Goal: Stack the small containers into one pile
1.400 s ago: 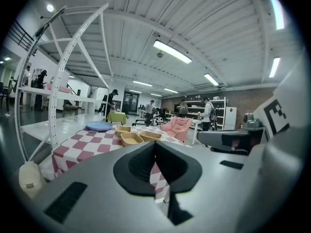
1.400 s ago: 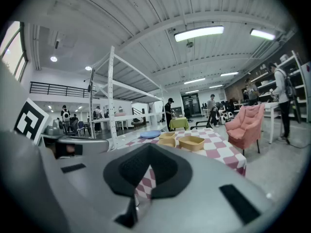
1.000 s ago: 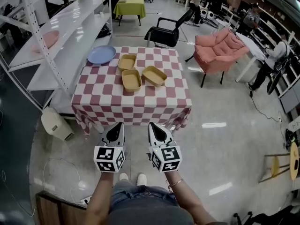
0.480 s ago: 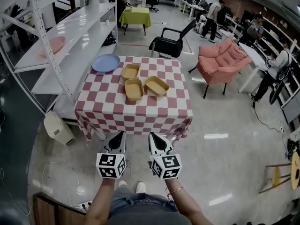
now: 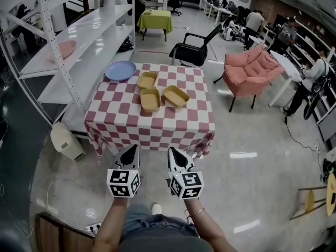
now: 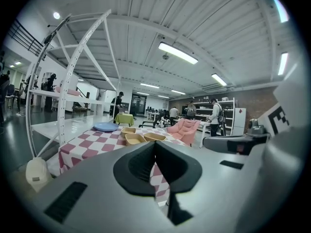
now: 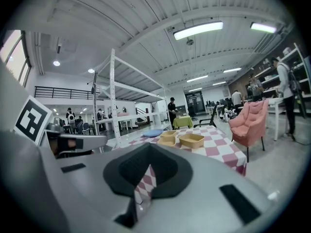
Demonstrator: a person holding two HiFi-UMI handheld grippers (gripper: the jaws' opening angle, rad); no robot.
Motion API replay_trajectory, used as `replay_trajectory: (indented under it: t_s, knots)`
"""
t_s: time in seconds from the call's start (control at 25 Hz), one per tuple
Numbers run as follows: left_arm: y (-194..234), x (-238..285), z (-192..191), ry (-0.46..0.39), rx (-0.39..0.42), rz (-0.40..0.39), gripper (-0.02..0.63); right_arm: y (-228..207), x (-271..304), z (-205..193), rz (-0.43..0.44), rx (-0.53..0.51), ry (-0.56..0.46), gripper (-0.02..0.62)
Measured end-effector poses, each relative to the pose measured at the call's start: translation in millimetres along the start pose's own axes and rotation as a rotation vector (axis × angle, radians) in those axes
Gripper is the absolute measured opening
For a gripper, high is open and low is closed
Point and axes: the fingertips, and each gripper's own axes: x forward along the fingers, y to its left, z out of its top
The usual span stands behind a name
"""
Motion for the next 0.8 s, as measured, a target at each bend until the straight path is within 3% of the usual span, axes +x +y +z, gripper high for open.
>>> replay_trajectory:
  t_s: [0.36,0.8]
  knots:
    - [12.6,13.7,4.0,0.018,0.022,0.042,0.017,-13.4,10.8,3.1,-0.023,0.040,-0.008,0.009]
    - [47.7,85.7,2.1,0.050,-0.007,0.023,0.017,-34.9,78.3,2.8,-0.034,0.022,0.035,0.009]
